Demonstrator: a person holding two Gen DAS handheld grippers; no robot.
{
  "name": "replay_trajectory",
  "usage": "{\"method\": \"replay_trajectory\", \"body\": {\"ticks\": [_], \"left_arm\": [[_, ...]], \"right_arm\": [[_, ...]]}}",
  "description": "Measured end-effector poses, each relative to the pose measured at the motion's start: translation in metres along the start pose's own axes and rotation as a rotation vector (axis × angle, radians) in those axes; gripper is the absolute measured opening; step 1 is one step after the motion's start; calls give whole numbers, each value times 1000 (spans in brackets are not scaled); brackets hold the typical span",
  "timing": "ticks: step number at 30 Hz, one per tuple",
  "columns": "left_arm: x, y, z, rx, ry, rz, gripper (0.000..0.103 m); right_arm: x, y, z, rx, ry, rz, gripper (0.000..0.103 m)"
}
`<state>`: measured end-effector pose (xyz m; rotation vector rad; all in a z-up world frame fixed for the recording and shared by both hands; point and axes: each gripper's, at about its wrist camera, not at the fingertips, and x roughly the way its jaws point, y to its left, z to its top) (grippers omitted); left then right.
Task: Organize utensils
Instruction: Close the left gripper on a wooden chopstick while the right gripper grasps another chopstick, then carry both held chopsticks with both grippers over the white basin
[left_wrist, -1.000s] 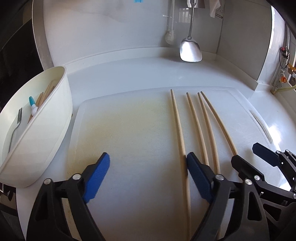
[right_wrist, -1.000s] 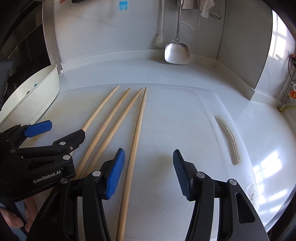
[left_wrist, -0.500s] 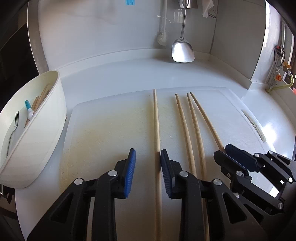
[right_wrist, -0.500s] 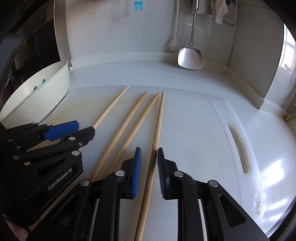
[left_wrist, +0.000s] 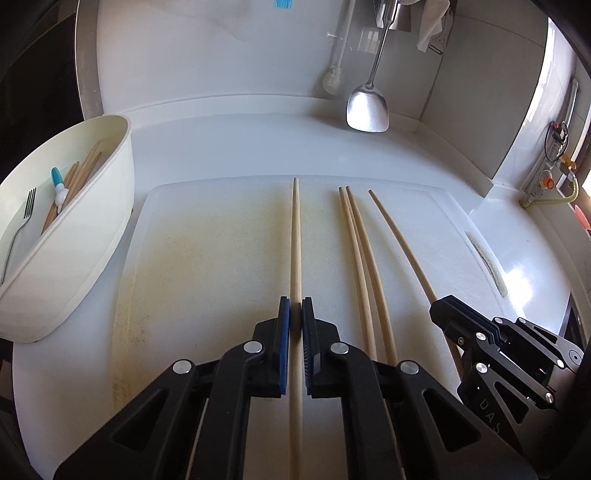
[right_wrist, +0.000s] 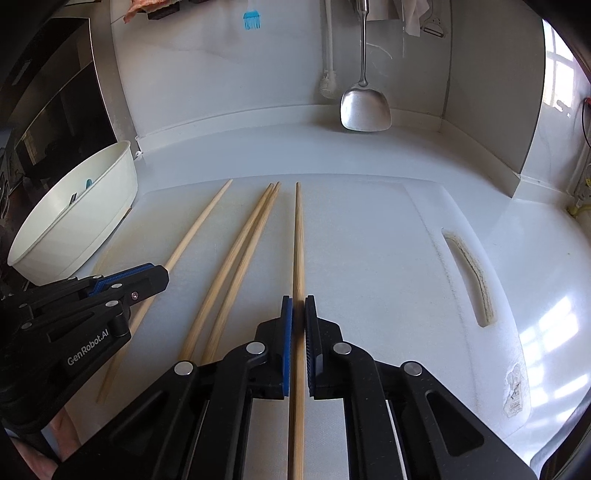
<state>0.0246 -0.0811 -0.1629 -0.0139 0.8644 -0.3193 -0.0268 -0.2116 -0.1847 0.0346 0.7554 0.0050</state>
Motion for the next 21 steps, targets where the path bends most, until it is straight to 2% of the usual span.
{"method": "replay_trajectory", "body": {"ticks": [12,21], "left_arm": [[-43,-4,20,-43,-36,15,7],[-114,16,36,-132,-97,115,7]], "right_arm": [[-42,-3,30,-27,-32,28,6],[-87,18,72,-109,-97,145,6]]}}
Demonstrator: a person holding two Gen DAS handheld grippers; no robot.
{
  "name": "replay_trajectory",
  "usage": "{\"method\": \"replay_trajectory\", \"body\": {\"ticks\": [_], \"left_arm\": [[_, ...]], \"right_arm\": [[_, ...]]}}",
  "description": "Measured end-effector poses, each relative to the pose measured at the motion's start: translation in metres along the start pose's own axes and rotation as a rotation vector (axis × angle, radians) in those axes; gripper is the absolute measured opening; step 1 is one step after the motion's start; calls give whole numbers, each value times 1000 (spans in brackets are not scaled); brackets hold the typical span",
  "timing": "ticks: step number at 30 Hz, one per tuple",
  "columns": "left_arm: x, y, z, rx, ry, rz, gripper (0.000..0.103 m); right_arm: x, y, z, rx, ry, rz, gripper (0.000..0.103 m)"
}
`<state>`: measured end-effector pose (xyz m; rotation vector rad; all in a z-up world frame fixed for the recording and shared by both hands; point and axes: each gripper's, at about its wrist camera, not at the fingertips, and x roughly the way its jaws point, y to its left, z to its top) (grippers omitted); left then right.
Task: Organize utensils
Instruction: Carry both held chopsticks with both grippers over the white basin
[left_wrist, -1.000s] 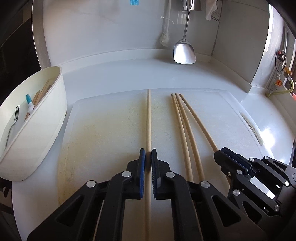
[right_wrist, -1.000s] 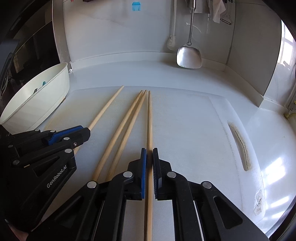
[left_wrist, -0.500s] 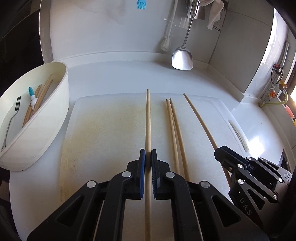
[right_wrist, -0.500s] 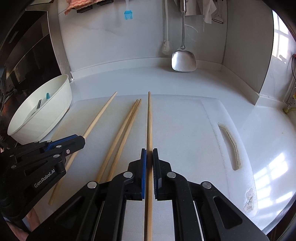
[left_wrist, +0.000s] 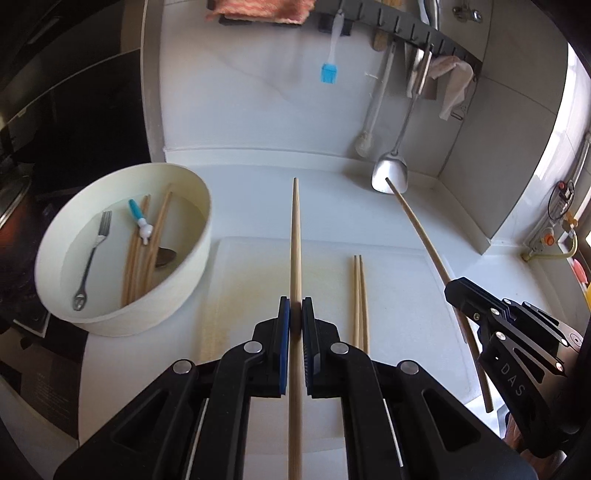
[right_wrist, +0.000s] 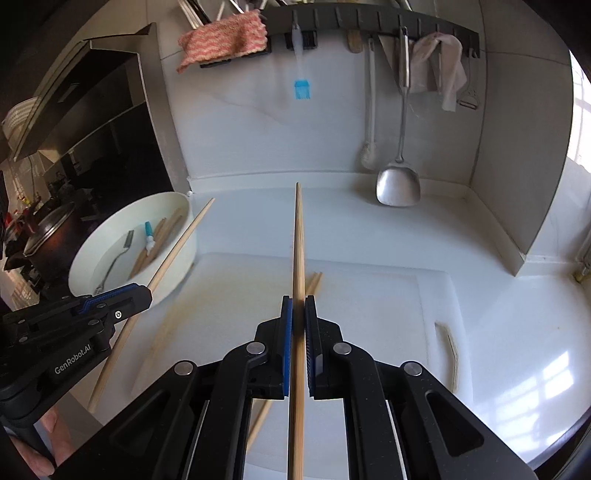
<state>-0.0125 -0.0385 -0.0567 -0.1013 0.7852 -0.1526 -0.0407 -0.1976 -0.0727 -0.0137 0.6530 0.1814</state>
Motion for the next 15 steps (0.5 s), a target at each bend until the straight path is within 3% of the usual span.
{"method": "replay_trajectory", "body": {"ticks": [8,15], "left_arm": [[-44,70,29,-100,-58,103,7],[-34,157,57,-88,-67,118,7]], "right_arm": [[4,62,44,-82,-26,108,6],[42,138,73,-58,-21,126,6]]}}
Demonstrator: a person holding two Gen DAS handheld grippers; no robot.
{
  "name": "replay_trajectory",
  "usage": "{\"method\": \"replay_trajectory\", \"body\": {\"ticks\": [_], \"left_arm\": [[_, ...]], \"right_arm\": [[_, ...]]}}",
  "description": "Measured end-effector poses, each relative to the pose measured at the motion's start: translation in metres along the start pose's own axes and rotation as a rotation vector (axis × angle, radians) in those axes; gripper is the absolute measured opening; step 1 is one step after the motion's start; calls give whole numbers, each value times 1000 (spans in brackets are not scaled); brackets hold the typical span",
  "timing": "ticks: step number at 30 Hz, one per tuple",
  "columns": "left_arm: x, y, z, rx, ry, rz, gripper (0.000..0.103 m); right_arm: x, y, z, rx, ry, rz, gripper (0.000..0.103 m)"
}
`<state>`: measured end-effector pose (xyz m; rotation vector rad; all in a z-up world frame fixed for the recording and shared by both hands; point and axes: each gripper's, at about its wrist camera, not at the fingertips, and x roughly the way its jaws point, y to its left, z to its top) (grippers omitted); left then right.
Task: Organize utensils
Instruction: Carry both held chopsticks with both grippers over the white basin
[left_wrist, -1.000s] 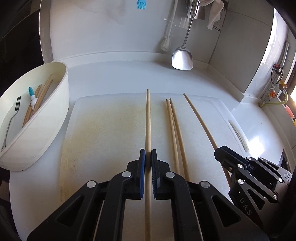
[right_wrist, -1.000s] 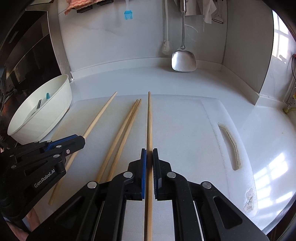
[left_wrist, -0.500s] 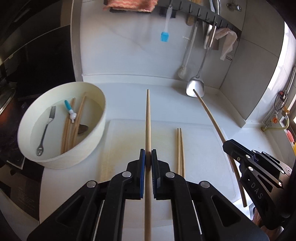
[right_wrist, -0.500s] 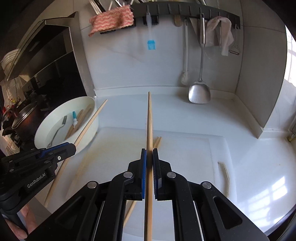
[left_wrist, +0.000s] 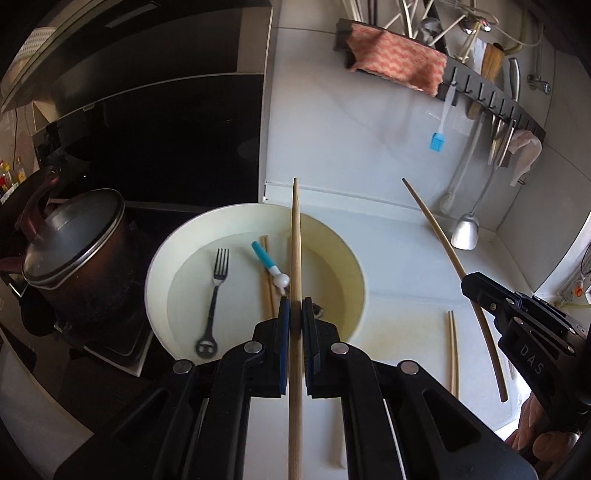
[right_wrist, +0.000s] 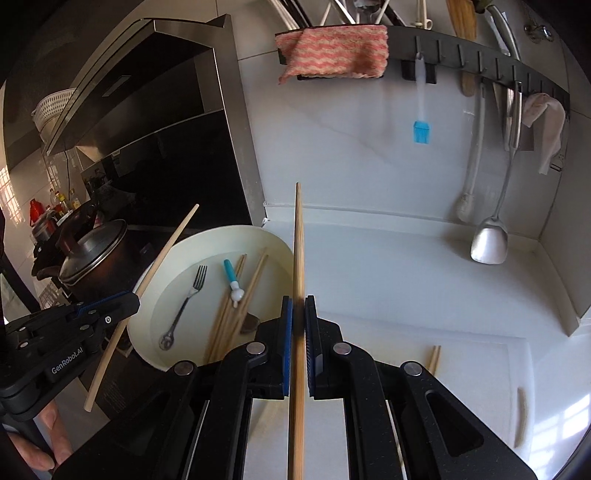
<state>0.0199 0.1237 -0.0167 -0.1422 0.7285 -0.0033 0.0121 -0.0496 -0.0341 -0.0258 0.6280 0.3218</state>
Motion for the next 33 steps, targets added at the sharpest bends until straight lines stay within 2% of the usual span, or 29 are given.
{"method": "replay_trajectory", "body": {"ticks": [3,5,12,17,20,24,33], "left_arm": [[19,32,10,20,5,18,7],[35,48,16,16,33,4,7],[78,82,22,-4,101,-6,7],[98,94,24,-28,132,8,7],[109,93,26,-6,143,18,7],[122,101,25,-37,182,22,7],[140,107,21,-42,230,33,7]], "right_arm": [[27,27,9,21,19,-1,6],[44,41,13,34,33,2,6],[101,68,18,62,131,34,6],[132,74,17,54,186,57,6],[146,73,18,74,220,90,6],[161,76,19,62,252,98,6],[186,75,18,68,321,106,6]]}}
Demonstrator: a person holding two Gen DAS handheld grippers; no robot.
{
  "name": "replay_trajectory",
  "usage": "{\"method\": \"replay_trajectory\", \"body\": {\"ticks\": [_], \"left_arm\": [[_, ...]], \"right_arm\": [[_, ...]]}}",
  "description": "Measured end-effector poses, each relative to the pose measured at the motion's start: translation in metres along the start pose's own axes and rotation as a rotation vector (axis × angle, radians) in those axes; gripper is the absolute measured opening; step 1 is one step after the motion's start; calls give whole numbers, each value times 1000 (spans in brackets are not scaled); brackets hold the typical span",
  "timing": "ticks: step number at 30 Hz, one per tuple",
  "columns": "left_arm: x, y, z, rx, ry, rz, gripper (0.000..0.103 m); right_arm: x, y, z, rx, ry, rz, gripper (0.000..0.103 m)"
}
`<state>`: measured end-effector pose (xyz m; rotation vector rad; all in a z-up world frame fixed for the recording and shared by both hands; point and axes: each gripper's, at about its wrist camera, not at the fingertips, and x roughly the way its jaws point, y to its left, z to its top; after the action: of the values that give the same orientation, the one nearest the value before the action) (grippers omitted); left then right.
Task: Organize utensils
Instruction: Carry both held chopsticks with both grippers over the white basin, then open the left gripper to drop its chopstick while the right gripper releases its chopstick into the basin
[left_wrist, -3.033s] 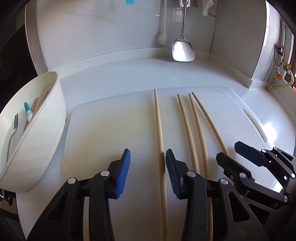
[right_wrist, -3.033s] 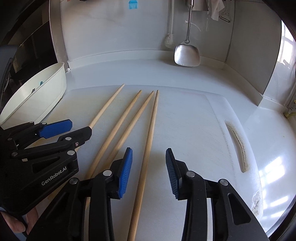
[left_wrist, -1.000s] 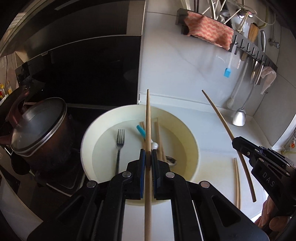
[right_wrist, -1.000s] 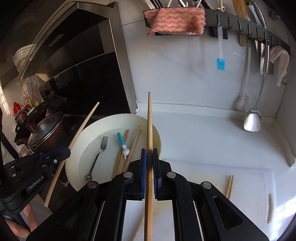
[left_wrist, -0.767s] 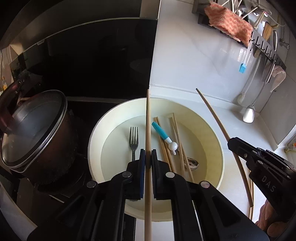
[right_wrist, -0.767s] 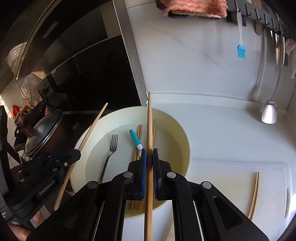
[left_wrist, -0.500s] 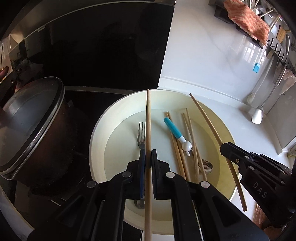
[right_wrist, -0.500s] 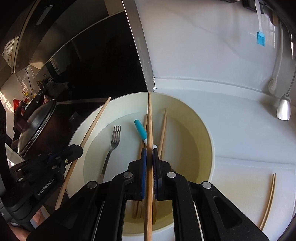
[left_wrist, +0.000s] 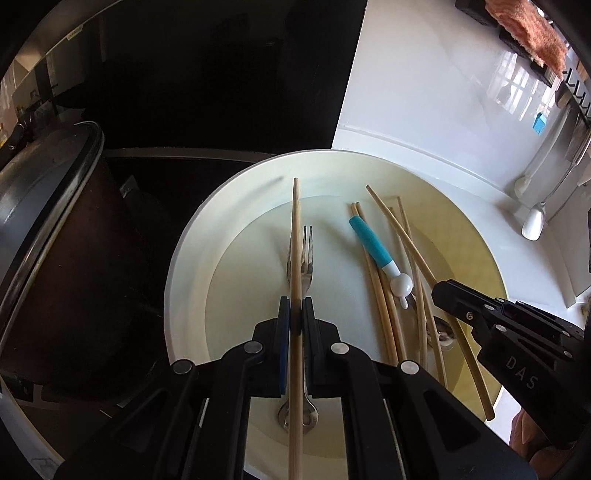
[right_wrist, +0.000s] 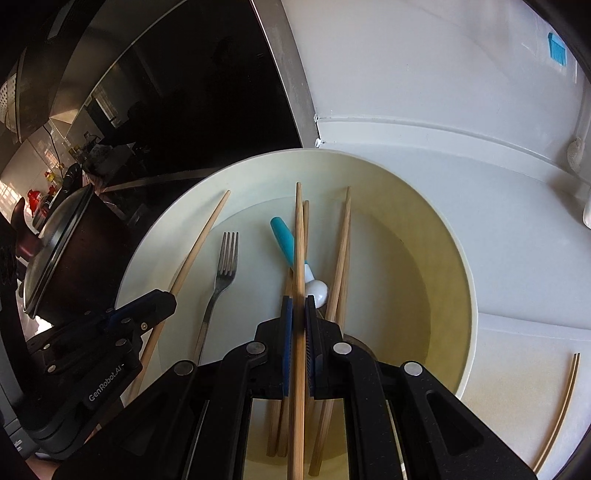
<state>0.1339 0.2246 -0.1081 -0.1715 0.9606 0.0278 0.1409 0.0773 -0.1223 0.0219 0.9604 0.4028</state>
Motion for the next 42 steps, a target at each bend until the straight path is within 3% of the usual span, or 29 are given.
{"method": "replay_trajectory", "body": {"ticks": [19,27,28,30,34,42], "left_arm": [[20,2,-2,3,52,30,9],[15,4,-6,3,53,44,36],[14,5,-6,3,52,47,39],[11,4,-7,3,45,54,55],[2,3,-7,13,29,68,65],[-24,5,-4,28,-29,83,88]], "right_arm": [[25,-7,-2,18,79,-13,7],[17,-7,-4,30,70,-20,7],[16,-8,-5,32,69,-22,9],[14,-8,-4,35,64,-27,16],[3,-9,-6,30,31,-38,32],[-31,-13,-6,59,-45,-40,51]]}}
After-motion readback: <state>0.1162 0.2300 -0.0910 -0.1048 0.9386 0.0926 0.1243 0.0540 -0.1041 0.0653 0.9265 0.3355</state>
